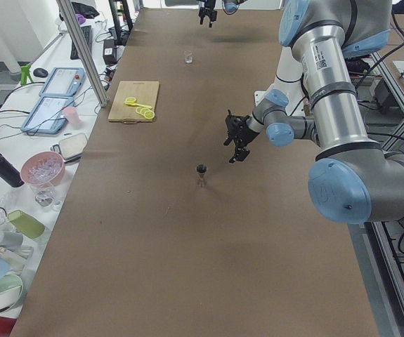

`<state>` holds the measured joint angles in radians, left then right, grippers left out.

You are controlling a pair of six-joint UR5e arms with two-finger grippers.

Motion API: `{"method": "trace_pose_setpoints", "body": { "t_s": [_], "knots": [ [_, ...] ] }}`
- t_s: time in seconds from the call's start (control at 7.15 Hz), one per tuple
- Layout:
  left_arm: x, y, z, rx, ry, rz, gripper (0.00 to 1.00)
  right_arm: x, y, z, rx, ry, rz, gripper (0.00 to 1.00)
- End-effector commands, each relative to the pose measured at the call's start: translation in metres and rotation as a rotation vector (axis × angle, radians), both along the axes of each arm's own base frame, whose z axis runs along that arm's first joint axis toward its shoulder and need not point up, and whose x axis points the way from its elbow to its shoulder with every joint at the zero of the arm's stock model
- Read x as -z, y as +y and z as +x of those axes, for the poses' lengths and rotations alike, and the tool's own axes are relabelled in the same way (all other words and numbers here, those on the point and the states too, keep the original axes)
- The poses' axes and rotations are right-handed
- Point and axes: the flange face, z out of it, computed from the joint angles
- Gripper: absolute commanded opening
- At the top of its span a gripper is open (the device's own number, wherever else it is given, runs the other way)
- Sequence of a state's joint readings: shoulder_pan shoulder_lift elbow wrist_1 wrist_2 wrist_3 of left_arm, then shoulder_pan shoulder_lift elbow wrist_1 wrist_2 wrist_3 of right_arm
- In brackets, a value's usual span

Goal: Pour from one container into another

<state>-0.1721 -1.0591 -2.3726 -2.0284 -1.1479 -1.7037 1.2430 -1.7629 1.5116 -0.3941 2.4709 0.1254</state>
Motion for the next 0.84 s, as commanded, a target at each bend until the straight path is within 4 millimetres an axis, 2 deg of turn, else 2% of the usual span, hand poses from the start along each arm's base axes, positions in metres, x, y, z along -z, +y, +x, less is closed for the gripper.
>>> {"method": "trace_pose_setpoints", "body": {
  "t_s": [0.0,0.28,0.42,0.56,0.7],
  "knots": [
    [-0.019,0.011,0.013,0.046,0.001,-0.021,0.99,-0.005,-0.033,-0.017,0.025,-0.018,0.166,1.00],
    [-0.038,0.013,0.021,0.107,-0.034,0.061,0.99,0.001,-0.048,-0.026,0.031,-0.046,0.269,1.00],
    [-0.044,0.014,0.025,0.118,-0.044,0.086,0.99,-0.012,-0.056,-0.029,0.032,-0.059,0.286,1.00],
    [-0.055,0.013,0.031,0.143,-0.068,0.136,0.99,-0.012,-0.057,-0.030,0.033,-0.062,0.290,1.00],
    [-0.055,0.010,0.035,0.180,-0.070,0.190,0.99,-0.003,-0.066,-0.033,0.036,-0.068,0.308,1.00]
  ]
}}
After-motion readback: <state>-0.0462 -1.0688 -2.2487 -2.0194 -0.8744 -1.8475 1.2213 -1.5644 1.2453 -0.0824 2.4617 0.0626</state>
